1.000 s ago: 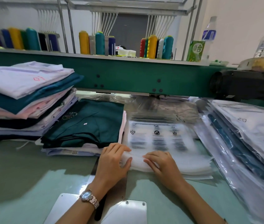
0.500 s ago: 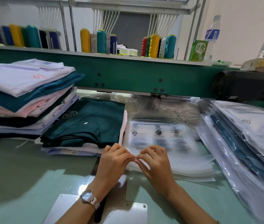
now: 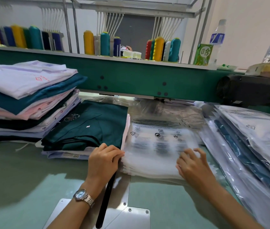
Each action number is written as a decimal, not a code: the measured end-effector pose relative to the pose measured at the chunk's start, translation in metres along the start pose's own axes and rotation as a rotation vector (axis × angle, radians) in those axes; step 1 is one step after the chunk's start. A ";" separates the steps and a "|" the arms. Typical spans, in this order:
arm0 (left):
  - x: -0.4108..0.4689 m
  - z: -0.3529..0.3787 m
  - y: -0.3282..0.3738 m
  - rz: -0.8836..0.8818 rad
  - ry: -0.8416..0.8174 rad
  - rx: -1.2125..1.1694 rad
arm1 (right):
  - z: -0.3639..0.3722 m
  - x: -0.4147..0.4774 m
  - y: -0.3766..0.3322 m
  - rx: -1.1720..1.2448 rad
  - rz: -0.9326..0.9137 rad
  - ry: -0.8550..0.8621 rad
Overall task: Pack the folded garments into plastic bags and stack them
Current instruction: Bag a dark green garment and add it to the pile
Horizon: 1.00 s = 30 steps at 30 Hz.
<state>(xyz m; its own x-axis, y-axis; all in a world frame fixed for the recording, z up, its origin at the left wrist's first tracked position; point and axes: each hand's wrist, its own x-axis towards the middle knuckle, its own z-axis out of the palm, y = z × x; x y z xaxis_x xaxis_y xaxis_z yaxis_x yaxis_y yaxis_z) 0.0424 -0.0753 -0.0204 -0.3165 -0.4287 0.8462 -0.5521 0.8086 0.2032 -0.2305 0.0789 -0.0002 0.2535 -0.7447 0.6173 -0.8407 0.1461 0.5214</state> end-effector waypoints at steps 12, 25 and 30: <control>-0.003 0.008 0.001 -0.124 -0.005 0.032 | -0.014 -0.041 0.042 -0.160 0.293 -0.293; -0.007 0.011 0.005 -0.177 0.000 0.009 | -0.025 0.002 0.019 0.547 0.451 -0.422; -0.008 0.010 0.004 -0.180 -0.007 0.008 | -0.013 0.038 -0.008 1.040 0.253 -0.368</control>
<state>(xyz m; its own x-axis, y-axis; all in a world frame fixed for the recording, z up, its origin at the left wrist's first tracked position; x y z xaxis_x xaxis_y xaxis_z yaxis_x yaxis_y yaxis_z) 0.0348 -0.0731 -0.0310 -0.2168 -0.5693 0.7930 -0.6063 0.7152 0.3477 -0.2075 0.0580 0.0267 0.0080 -0.9421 0.3353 -0.8813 -0.1650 -0.4428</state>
